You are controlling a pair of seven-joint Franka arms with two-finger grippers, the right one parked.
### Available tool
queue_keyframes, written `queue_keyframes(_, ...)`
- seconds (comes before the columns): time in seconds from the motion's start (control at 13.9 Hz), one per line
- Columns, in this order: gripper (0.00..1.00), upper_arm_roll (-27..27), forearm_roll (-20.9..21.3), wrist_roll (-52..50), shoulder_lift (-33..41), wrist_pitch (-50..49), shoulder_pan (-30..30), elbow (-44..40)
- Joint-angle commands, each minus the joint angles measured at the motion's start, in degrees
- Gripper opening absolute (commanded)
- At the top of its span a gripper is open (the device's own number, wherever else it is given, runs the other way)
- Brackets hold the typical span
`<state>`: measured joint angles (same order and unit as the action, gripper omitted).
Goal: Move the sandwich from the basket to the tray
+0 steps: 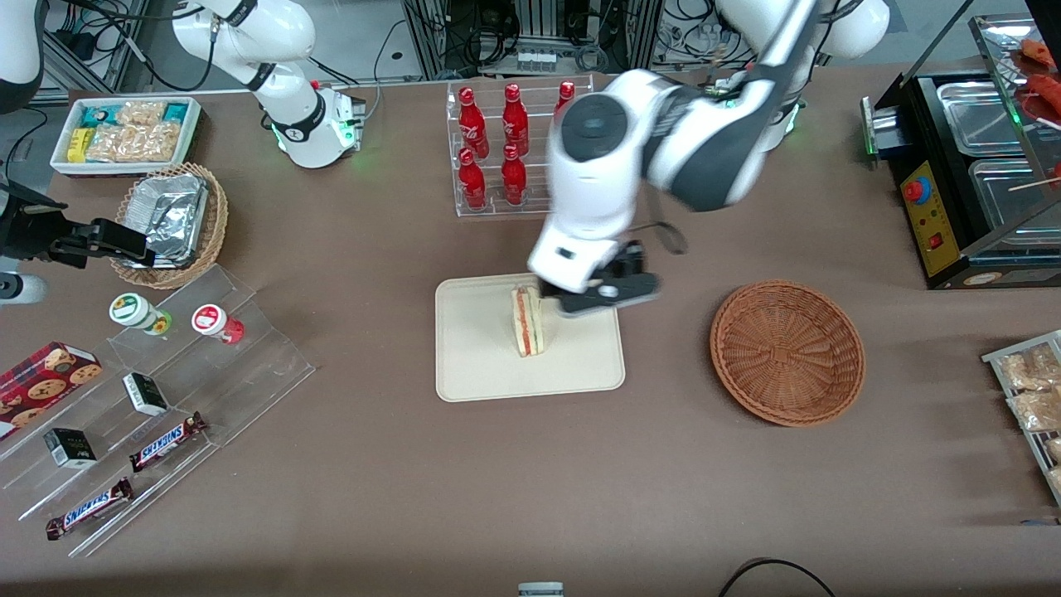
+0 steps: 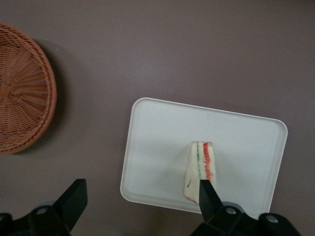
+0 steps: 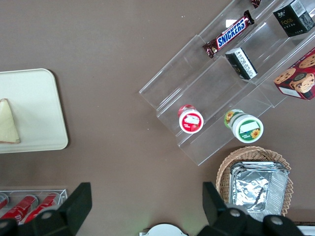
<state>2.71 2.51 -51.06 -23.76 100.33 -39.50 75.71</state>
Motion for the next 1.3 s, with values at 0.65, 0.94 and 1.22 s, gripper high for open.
queue_keyframes(0.65,1.00,-0.4,-1.1,29.6,15.3,-11.0,19.4,8.7)
queue_keyframes(0.94,1.00,-0.3,-1.1,43.6,18.6,-15.0,26.7,8.9)
queue_keyframes(1.22,1.00,-0.2,-1.1,49.0,26.2,-11.7,29.3,18.3)
